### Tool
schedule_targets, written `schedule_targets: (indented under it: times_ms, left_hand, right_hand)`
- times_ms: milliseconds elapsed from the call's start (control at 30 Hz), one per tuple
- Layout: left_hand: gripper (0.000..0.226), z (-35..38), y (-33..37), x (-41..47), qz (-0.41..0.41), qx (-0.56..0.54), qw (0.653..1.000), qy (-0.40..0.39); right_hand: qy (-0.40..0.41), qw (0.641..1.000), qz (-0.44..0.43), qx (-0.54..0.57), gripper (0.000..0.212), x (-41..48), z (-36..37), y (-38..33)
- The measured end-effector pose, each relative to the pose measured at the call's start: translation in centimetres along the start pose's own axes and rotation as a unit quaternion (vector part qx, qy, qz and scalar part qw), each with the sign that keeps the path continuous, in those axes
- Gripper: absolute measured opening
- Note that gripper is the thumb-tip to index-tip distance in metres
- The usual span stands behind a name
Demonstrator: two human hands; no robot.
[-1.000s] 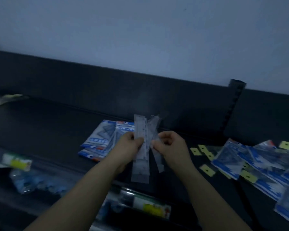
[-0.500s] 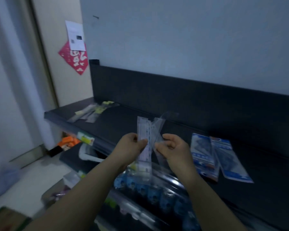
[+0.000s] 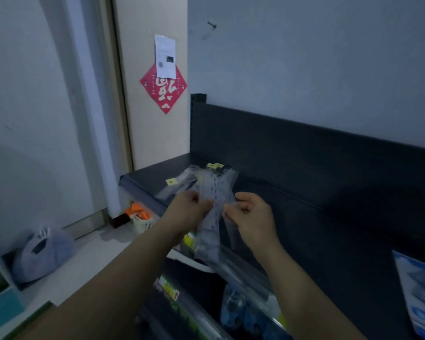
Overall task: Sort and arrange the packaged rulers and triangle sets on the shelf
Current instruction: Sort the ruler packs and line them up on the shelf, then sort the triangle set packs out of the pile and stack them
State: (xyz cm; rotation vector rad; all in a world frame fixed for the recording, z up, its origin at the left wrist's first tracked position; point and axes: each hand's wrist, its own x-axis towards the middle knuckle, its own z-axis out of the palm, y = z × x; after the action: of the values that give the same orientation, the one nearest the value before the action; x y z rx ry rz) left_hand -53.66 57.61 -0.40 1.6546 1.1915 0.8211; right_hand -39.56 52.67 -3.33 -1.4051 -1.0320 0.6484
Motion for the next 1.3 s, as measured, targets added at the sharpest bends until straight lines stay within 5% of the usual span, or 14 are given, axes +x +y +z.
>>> schedule_targets:
  times_ms: [400,667,700,833,967,1300]
  left_hand:
    - [0.030,-5.3,-3.4,14.6,-0.019,0.064,0.998,0.013]
    - [0.029,-6.5,-4.9,21.2,0.069,0.218,0.973,-0.042]
    - [0.019,-6.5,-5.0,21.7,0.083,0.234,0.967,-0.056]
    - [0.038,-7.3,-6.2,22.8,0.133,0.280,0.948,-0.068]
    - [0.041,-8.1,-6.4,22.3,0.229,0.391,0.889,-0.061]
    - [0.043,-5.9,-4.1,18.6,0.388,0.329,0.849,-0.141]
  right_hand:
    - [0.010,0.998,0.027,-0.052,0.021,12.4,8.1,2.4]
    - [0.056,0.983,0.049,-0.169,0.012,15.2,11.0,2.8]
    - [0.053,0.978,0.060,-0.194,0.010,15.3,11.2,2.7]
    - [0.013,0.939,0.073,-0.335,0.018,15.1,12.0,2.0]
    - [0.031,0.898,0.024,-0.439,0.023,13.8,11.4,0.7]
    - [0.121,0.838,0.002,-0.532,0.044,8.1,9.0,-0.1]
